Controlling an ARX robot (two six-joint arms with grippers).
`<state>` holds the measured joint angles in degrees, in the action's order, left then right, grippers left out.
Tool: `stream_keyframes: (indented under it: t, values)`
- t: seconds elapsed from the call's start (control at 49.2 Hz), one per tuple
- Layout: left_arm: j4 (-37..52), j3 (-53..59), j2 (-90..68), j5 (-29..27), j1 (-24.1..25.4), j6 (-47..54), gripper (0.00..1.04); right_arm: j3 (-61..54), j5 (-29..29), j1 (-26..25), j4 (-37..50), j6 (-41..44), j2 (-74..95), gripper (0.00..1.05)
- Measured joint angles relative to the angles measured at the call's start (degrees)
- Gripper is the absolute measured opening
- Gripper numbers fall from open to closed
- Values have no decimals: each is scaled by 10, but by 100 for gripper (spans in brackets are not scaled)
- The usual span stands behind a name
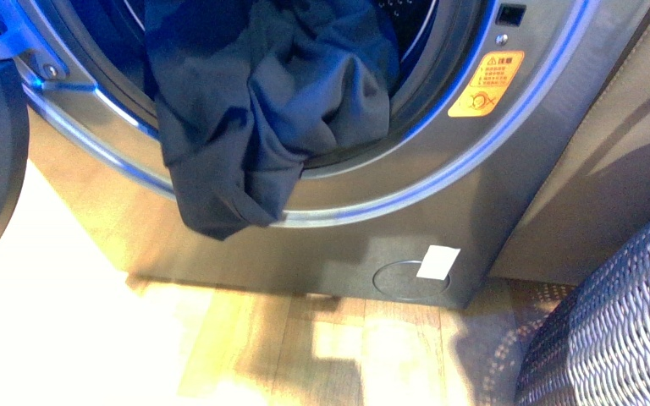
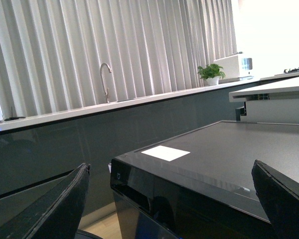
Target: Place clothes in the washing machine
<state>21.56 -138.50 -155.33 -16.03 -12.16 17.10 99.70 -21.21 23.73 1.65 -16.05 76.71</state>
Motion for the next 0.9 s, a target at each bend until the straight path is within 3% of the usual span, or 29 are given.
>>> stream_keyframes:
  t: [0.346, 0.895]
  values:
    - [-28, 3, -16, 5, 5, -3, 10, 0, 0, 0, 0, 0, 0, 97]
    - [-42, 196, 66, 56, 3, -79, 100, 0, 0, 0, 0, 0, 0, 97]
